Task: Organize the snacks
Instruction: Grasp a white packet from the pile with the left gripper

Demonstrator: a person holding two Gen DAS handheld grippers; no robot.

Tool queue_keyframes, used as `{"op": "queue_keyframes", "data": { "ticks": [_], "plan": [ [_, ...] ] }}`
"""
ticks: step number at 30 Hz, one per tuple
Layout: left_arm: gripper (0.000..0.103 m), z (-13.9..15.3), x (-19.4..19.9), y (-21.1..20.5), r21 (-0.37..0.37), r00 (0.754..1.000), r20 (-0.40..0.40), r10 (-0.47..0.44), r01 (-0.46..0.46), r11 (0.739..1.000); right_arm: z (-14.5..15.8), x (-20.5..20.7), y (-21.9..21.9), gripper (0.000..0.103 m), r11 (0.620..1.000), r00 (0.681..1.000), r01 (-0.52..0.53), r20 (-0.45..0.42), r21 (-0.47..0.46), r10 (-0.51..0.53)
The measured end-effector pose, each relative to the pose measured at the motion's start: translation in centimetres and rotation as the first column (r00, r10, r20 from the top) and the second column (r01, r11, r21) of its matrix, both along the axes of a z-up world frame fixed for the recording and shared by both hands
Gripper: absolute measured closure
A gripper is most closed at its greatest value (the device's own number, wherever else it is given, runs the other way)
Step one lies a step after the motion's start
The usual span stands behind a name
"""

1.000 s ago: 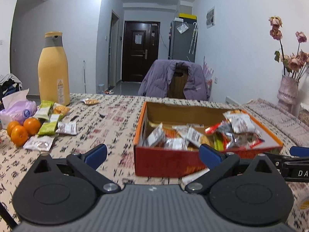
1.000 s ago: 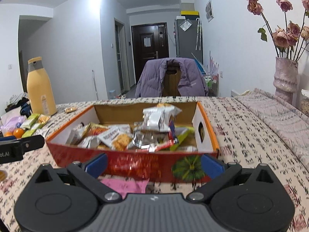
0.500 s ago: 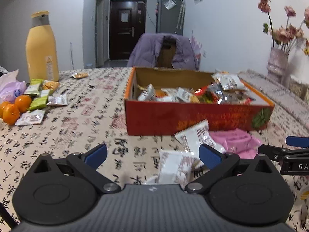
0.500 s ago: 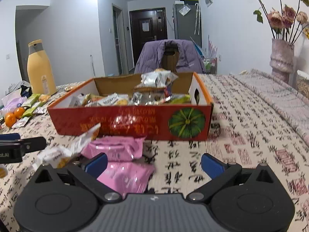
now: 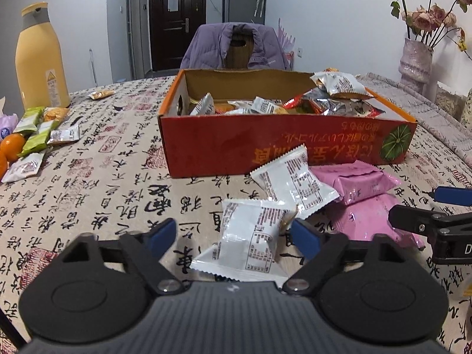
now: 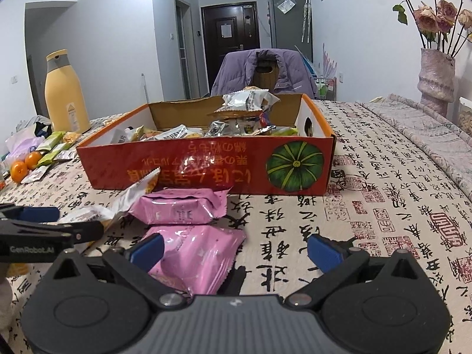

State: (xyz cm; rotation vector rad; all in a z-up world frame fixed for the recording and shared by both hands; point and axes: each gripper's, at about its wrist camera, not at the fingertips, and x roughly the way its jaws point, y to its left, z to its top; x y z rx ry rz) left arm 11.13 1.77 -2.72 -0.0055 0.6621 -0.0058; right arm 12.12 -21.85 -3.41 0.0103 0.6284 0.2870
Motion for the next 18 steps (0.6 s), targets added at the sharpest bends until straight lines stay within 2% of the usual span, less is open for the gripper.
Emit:
{"op": "queue_keyframes", "data": {
  "ticks": [1,2,3,6,18],
  "plan": [
    [0.030,-0.1,0.1,0.0,-0.004,1.000,-0.005,-0.003,0.003,1.000,0.0,0.0,0.1,0.000,1.000,1.000,0.000,-0.001,-0.002,0.000],
    [0.042,-0.1,0.1,0.1,-0.011,1.000,-0.009,-0.008,0.008,1.000,0.0,0.0,0.1,0.000,1.000,1.000,0.000,-0.002,-0.003,0.000],
    [0.058,-0.2,0.1,0.2,-0.025,1.000,-0.013,-0.016,0.015,1.000,0.0,0.0,0.1,0.000,1.000,1.000,0.000,-0.002,-0.003,0.000],
    [0.060,-0.1,-0.2,0.6,-0.054,1.000,-0.002,-0.018,0.018,0.998,0.0,0.0,0.1,0.000,1.000,1.000,0.000,-0.003,-0.003,0.000],
    [0.060,1.7,-2.1,1.5,-0.077,0.997,0.076,0.028,-0.022,0.997,0.5,-0.7,1.1,0.000,1.000,1.000,-0.024,0.003,-0.007,0.024]
  ]
}}
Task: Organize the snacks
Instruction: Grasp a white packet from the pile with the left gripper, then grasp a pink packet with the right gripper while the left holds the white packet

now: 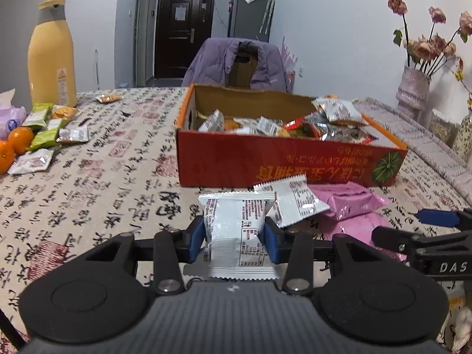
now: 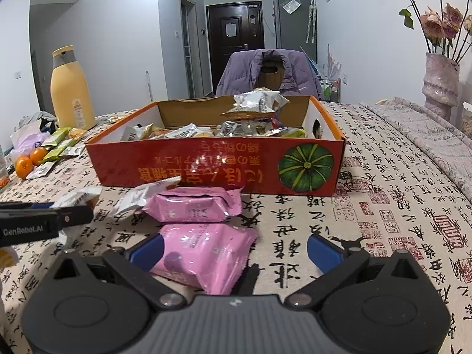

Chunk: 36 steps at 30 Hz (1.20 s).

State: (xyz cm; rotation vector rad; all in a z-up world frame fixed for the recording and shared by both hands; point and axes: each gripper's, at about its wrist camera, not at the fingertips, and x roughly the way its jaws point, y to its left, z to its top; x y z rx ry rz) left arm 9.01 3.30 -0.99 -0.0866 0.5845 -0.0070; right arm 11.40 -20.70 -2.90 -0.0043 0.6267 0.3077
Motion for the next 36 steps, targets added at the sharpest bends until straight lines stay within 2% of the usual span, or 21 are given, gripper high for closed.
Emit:
{"op": "queue_keyframes", "data": {
  "ticks": [7,18,20,28,34,36],
  "plan": [
    [0.060,0.7,-0.8,0.2,-0.004,0.999,0.032,0.007,-0.007,1.000,-0.2,0.6,2.1,0.000,1.000,0.999,-0.005,-0.046,-0.005,0.005],
    [0.060,0.4,-1.2,0.8,-0.023,1.000,0.028,0.014,-0.013,1.000,-1.4,2.9,5.1,0.000,0.997,0.993,0.036,-0.113,-0.069,-0.044],
    [0.060,0.4,-1.3,0.9,-0.028,0.999,0.030,0.013,-0.012,1.000,-1.6,2.9,5.4,0.000,0.994,0.993,0.045,-0.104,-0.102,-0.056],
    [0.060,0.2,-1.1,0.6,-0.041,1.000,0.021,0.002,-0.001,0.999,-1.7,2.7,5.2,0.000,0.995,0.994,0.033,-0.103,-0.097,-0.043],
    [0.060,0.0,-1.2,0.6,-0.043,1.000,0.019,-0.004,0.005,0.999,-1.5,2.4,4.8,0.000,0.995,0.993,-0.020,-0.118,-0.098,0.008],
    [0.060,0.1,-1.3,0.6,-0.043,1.000,0.021,-0.004,0.005,0.999,-1.3,2.0,4.7,0.007,0.995,0.994,-0.029,-0.107,-0.094,0.018]
  ]
}}
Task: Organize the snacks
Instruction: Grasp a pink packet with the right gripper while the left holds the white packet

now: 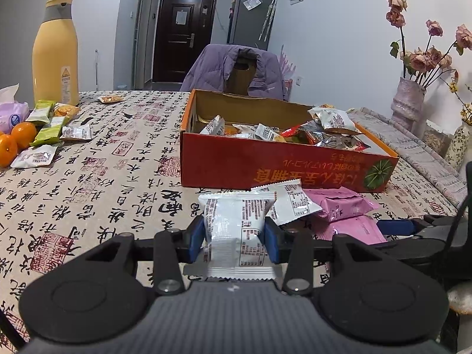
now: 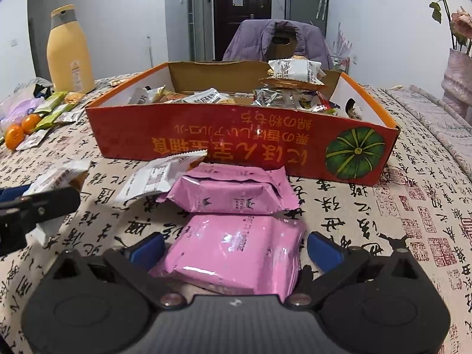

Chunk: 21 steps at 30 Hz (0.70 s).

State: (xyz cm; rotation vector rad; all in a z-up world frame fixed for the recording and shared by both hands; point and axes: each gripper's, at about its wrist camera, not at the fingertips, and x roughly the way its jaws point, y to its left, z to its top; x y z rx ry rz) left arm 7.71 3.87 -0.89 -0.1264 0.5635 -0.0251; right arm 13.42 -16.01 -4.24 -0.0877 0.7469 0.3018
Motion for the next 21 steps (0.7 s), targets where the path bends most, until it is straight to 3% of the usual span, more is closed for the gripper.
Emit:
{"op": "queue_keyframes", "data": {
  "ticks": [2,8,21],
  "plan": [
    [0.060,0.0,0.0,0.0,0.001,1.000,0.002,0.000,0.000,1.000,0.2,-0.5,-0.1,0.020,1.000,1.000,-0.015,0.010,0.003,0.015],
    [0.060,0.3,-0.4,0.0,0.002,1.000,0.008,-0.001,0.001,1.000,0.7,-2.0,-1.0,0.036,0.999,0.999,-0.040,0.033,0.017,0.040],
    [0.060,1.4,-0.9,-0.5,0.012,0.999,0.040,-0.010,0.009,1.000,2.2,-5.0,-3.9,0.039,0.999,0.992,-0.045,0.117,0.028,0.042]
  ]
}}
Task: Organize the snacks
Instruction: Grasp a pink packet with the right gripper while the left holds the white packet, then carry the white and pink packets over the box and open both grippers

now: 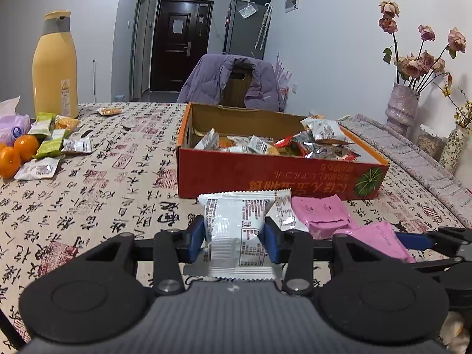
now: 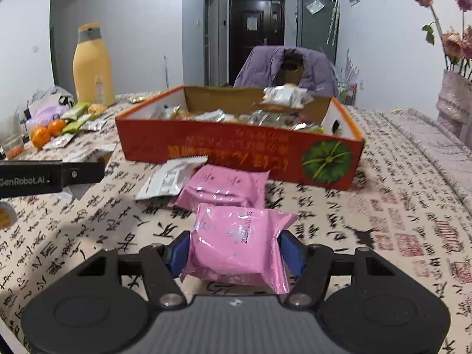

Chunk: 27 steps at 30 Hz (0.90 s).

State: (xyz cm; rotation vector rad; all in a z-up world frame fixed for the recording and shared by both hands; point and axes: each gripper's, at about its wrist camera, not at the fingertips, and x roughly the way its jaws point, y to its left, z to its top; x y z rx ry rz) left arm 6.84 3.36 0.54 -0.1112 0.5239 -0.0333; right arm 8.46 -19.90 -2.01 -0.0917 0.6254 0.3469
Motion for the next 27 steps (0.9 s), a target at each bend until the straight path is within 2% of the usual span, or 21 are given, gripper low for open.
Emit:
{"op": "queue_keyframes", "data": {
  "ticks": [8,17,27],
  "plan": [
    [0.060,1.7,1.0,-0.5,0.026,0.999,0.041,-0.007,0.006,1.000,3.0,1.4,-1.0,0.039,1.000,0.995,0.018,0.102,0.017,-0.020],
    [0.060,4.5,3.8,-1.7,0.085,0.994,0.107,-0.031,0.022,0.996,6.6,5.3,0.8,0.039,1.000,0.975,-0.013,0.221,0.004,0.011],
    [0.060,6.7,9.4,-1.8,0.099,0.990,0.140,-0.009,-0.005,0.995,8.3,11.5,3.0,0.039,1.000,0.966,-0.022,0.256,-0.007,0.023]
  ]
}}
